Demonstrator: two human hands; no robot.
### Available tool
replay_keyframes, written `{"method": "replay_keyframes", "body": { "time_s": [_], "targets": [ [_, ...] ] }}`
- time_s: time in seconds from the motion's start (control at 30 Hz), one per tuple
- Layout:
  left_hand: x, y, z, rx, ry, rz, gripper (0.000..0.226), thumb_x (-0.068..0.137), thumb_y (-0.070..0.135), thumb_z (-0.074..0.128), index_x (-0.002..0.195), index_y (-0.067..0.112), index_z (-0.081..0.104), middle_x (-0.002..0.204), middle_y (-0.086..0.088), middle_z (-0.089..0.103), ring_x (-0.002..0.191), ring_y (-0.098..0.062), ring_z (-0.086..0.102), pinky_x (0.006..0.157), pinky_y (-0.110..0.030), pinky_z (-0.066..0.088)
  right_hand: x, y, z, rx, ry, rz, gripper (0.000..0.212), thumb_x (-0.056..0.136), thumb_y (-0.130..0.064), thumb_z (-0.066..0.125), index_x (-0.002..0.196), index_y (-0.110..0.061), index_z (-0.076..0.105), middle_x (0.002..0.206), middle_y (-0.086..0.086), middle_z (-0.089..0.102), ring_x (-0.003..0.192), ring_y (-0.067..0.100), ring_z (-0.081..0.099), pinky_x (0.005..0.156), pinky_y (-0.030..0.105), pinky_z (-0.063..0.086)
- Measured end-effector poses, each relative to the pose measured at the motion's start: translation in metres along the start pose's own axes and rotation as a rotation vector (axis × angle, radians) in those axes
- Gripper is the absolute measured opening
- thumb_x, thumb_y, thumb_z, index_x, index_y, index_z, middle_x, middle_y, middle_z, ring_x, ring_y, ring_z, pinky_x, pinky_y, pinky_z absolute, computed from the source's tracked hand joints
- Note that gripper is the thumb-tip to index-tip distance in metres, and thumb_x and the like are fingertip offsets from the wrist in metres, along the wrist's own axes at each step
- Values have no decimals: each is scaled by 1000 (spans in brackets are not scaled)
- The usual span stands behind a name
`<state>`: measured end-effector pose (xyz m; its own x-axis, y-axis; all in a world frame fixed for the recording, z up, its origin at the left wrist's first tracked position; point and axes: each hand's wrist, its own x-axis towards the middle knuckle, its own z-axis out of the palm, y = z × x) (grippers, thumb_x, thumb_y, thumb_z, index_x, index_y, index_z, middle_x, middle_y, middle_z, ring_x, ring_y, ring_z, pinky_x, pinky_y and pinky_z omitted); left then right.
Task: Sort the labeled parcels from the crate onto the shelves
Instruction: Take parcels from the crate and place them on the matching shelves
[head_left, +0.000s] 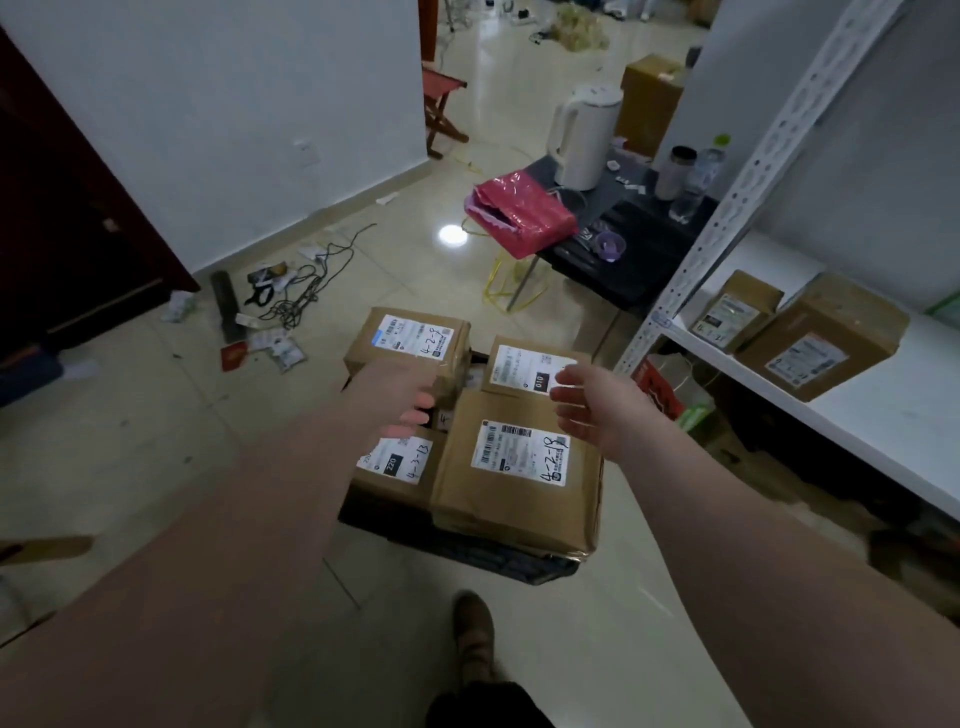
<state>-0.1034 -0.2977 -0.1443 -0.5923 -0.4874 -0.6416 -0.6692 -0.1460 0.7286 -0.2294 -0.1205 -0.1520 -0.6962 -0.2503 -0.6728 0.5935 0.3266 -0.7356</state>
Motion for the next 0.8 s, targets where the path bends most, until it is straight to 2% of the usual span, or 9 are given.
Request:
{"method": "replay_keyframes", "body": {
  "time_s": [0.13, 0.27, 0.33, 0.4, 0.47, 0.53, 0.63, 0.73, 0.8],
  "targets": [
    [23, -20, 12, 20, -16, -82, 26, 94, 22, 56, 117, 11, 55, 108, -10, 64, 90, -21, 62, 79, -34, 53, 23, 30, -22, -2, 153, 81, 14, 97, -15, 52, 87, -8, 58, 81, 6, 56, 69, 16, 50, 61, 27, 47],
    [39, -26, 25, 45, -41, -161, 6, 93, 23, 59, 93, 17, 56, 97, -5, 60, 87, -19, 58, 90, -39, 50, 41, 47, -36, 2, 268, 124, 18, 97, -15, 52, 80, -12, 51, 81, 7, 51, 71, 18, 49, 72, 33, 46],
    [49, -29, 31, 53, -30, -187, 6, 92, 21, 59, 91, 16, 57, 91, -3, 58, 86, -20, 56, 88, -40, 50, 47, 51, -39, 4, 288, 141, 18, 97, -12, 52, 79, -11, 50, 78, 6, 48, 70, 17, 46, 77, 34, 45],
    [59, -33, 37, 73, -29, -206, 9, 92, 20, 58, 98, 14, 58, 89, -2, 57, 84, -19, 55, 79, -36, 50, 52, 56, -40, -14, 287, 170, 18, 96, -12, 54, 78, -10, 50, 78, 5, 48, 70, 17, 46, 81, 36, 45],
    [69, -39, 43, 127, -42, -227, 12, 92, 23, 59, 102, 17, 56, 90, 2, 57, 88, -18, 55, 81, -34, 50, 57, 63, -39, -60, 272, 211, 13, 97, -17, 54, 87, -8, 53, 82, 4, 51, 75, 18, 50, 85, 40, 47],
    [77, -49, 47, 175, -73, -243, 13, 93, 26, 58, 105, 20, 59, 93, 4, 60, 92, -19, 56, 93, -40, 49, 62, 75, -36, -117, 246, 226, 12, 98, -21, 52, 95, -9, 55, 91, 6, 56, 84, 23, 55, 87, 43, 46],
    [92, -67, 52, 164, -137, -290, 25, 94, 25, 56, 117, 15, 61, 106, -2, 65, 92, -20, 58, 91, -40, 51, 67, 94, -33, -114, 155, 262, 27, 99, -25, 50, 114, -5, 60, 113, 11, 62, 91, 24, 56, 78, 31, 41],
    [95, -79, 56, 144, -249, -321, 33, 93, 25, 59, 124, 15, 57, 117, -4, 64, 98, -21, 59, 94, -39, 49, 67, 109, -28, -31, 83, 263, 32, 97, -33, 56, 121, -12, 59, 108, 6, 69, 83, 16, 63, 58, 23, 48],
    [95, -86, 57, 142, -292, -290, 32, 91, 28, 64, 121, 20, 56, 112, -1, 64, 94, -18, 59, 93, -37, 49, 67, 120, -23, 30, 101, 229, 47, 91, -40, 65, 129, -14, 56, 112, 6, 70, 92, 21, 67, 71, 30, 55]
  ]
}}
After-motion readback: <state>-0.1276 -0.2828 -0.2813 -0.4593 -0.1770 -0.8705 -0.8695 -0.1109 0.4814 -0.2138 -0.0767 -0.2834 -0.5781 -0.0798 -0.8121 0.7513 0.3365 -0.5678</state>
